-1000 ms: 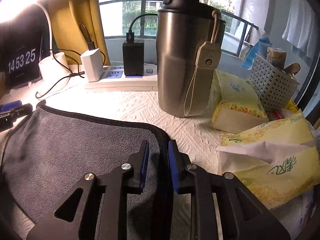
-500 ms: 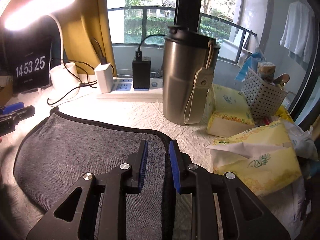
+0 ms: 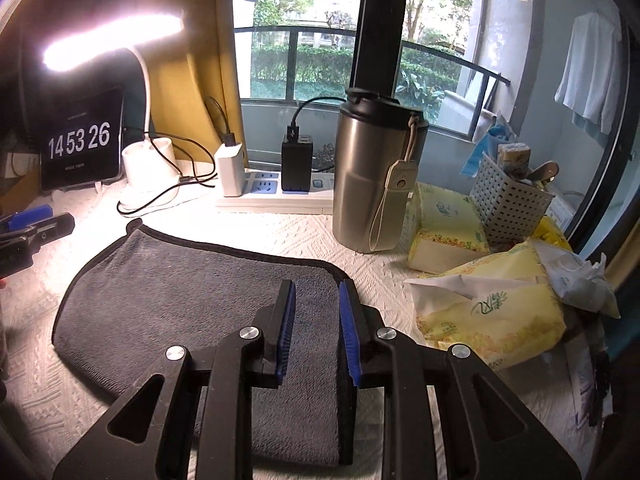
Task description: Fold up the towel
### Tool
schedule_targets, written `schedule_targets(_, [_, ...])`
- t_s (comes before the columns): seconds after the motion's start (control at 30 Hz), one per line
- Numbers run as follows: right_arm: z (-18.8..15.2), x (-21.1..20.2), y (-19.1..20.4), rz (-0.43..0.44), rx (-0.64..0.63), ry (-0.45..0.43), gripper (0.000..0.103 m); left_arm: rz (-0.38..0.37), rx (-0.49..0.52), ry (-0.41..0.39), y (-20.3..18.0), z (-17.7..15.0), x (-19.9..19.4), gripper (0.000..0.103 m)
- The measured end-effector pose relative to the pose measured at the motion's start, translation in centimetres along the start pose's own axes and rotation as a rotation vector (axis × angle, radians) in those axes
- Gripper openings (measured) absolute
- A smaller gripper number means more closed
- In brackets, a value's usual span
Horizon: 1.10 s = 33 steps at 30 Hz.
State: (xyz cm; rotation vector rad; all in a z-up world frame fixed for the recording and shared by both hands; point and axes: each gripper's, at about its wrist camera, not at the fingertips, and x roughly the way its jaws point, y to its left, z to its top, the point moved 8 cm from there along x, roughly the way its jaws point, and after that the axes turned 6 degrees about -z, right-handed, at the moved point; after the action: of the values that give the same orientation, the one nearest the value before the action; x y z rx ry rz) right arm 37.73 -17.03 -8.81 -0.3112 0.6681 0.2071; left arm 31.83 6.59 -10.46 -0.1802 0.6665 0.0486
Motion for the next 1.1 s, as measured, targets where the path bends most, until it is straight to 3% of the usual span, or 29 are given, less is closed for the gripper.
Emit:
schedule_targets(0.9, [-1.7,-7.5,0.6,-0.020,0.012,-0.064,0.025,-0.043,0.000,-0.060,-0.6,-2.1,-7.2,0.065])
schedule_targets(1.1, [-2.0,-8.8,0.8,-0.018,0.013,-0.080,0.035,-0.048,0.025,-0.079,-1.1,-2.6,-8.6,0.065])
